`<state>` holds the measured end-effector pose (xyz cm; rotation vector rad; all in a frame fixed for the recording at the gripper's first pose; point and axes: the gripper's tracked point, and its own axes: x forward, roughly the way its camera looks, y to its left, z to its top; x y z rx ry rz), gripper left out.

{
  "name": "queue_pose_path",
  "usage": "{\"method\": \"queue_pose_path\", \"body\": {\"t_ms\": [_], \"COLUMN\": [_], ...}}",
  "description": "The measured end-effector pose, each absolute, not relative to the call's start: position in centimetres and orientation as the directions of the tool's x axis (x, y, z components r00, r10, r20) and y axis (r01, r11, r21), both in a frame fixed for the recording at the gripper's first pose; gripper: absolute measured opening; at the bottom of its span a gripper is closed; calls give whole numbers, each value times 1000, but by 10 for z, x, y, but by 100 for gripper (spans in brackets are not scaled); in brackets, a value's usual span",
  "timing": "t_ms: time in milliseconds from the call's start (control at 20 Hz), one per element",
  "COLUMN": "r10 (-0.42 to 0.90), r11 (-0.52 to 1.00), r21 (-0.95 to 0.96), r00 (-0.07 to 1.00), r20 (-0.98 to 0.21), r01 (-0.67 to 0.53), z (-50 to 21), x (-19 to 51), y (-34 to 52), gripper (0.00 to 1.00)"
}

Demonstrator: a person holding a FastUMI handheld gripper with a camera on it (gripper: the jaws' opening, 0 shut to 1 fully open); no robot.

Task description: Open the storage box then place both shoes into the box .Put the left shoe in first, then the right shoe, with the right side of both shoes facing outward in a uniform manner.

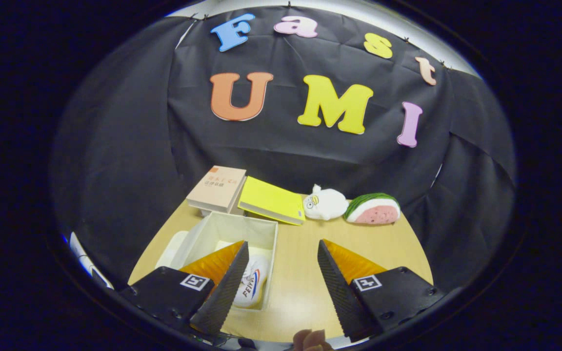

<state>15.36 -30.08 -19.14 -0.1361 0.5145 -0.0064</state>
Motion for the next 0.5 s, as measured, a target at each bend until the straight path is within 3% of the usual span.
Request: {"method": "queue_pose_path", "body": {"t_ms": [150, 200, 500], "r10": [-34, -28, -20], "r11": [995, 996, 999], "r21": [-101, -87, -45], "r00": [909, 918, 957], "r20": [-416, -395, -289], "r01": [-9, -7, 7], "z": [-161, -150, -95], "x": [146, 139, 119], "y": [-318, -322, -346], "gripper": [92, 99, 100]}}
